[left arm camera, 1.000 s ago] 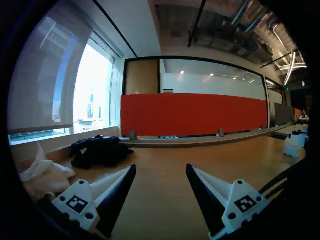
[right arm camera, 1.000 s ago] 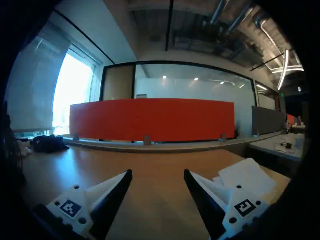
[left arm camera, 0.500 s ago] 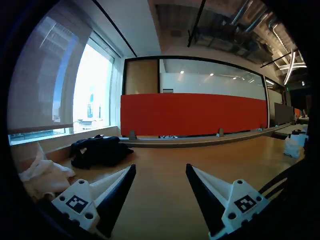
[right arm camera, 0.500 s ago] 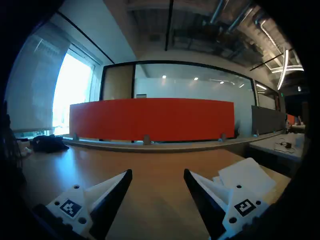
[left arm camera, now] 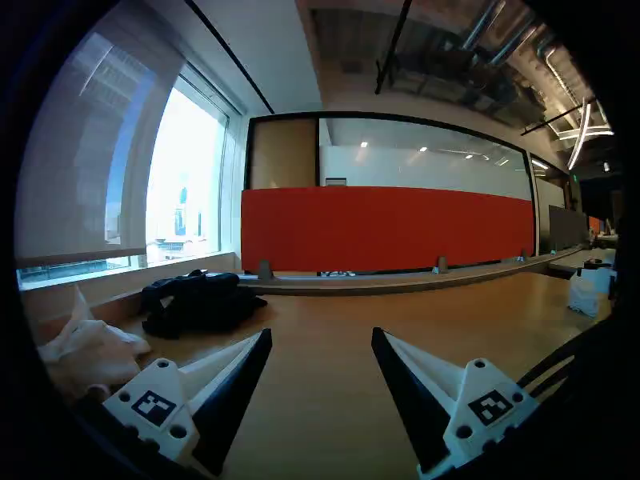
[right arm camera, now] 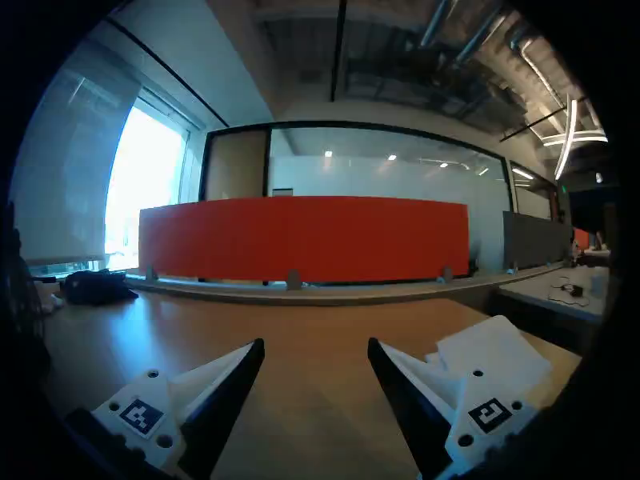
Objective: Fold towel
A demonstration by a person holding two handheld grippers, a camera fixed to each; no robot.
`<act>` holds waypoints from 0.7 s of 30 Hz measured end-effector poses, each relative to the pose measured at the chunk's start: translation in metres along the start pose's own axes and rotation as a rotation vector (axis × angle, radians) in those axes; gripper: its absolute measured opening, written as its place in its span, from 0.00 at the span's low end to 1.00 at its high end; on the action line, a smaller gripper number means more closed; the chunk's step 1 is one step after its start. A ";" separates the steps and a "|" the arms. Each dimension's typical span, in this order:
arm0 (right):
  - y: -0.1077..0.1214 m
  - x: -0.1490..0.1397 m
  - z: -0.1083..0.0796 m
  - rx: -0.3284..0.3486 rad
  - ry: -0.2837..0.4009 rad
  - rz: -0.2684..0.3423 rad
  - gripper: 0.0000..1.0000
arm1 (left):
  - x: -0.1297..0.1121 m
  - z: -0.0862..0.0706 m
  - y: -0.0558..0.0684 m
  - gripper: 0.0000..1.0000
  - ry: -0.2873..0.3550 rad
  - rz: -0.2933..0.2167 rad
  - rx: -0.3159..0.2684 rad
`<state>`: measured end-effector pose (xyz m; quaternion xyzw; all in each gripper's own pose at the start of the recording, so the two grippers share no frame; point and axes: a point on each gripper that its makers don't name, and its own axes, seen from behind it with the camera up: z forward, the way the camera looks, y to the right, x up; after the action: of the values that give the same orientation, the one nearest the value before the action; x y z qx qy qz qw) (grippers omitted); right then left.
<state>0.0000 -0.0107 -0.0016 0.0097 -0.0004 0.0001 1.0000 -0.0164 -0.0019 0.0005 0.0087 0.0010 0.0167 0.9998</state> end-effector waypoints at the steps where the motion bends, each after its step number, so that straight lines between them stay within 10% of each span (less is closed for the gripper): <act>1: 0.000 0.000 0.000 0.000 0.000 0.000 1.00 | 0.000 0.000 0.000 0.92 0.000 0.000 0.000; 21: 0.000 0.000 0.000 0.000 0.000 0.000 1.00 | -0.002 0.001 -0.001 0.92 0.001 0.000 0.000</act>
<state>0.0001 -0.0107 -0.0018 0.0098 -0.0004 0.0000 1.0000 -0.0183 -0.0026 0.0015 0.0086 0.0013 0.0167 0.9998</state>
